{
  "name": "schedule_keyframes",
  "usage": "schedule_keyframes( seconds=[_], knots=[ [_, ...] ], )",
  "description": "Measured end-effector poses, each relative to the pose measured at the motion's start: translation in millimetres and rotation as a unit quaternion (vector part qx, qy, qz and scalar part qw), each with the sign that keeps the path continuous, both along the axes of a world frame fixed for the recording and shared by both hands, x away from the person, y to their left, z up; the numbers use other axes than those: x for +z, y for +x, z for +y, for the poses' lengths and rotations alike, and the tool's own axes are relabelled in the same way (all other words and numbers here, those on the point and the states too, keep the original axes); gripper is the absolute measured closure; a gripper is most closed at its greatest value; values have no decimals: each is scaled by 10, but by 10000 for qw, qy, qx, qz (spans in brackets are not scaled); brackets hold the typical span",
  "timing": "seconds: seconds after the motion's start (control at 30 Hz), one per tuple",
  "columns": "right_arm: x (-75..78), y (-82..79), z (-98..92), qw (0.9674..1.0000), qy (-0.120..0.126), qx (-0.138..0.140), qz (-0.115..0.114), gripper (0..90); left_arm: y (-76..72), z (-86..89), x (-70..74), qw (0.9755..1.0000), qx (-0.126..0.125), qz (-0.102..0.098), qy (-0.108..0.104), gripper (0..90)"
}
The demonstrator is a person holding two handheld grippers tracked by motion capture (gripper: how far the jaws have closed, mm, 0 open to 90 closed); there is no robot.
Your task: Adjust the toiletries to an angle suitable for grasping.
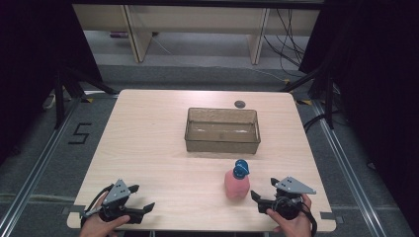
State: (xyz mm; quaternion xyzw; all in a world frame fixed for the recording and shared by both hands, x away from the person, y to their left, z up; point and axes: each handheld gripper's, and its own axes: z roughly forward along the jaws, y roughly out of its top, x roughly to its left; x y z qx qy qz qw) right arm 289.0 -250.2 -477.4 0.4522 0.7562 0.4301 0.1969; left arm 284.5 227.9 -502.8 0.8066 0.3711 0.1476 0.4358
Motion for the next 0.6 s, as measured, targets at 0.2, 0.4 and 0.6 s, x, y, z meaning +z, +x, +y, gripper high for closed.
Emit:
schedule_keyframes(
  seconds=[0.2, 0.4, 0.6],
  knots=[
    [23, -21, 11, 9999, 124, 79, -20, 156, 0, 1, 1, 10000, 15, 2, 7, 148],
    [46, -17, -1, 9995, 107, 144, -248, 156, 5, 18, 6, 10000, -43, 5, 73, 148],
    [88, -49, 14, 9988, 233, 205, -377, 157, 7, 20, 6, 10000, -50, 6, 68, 148]
  ],
)
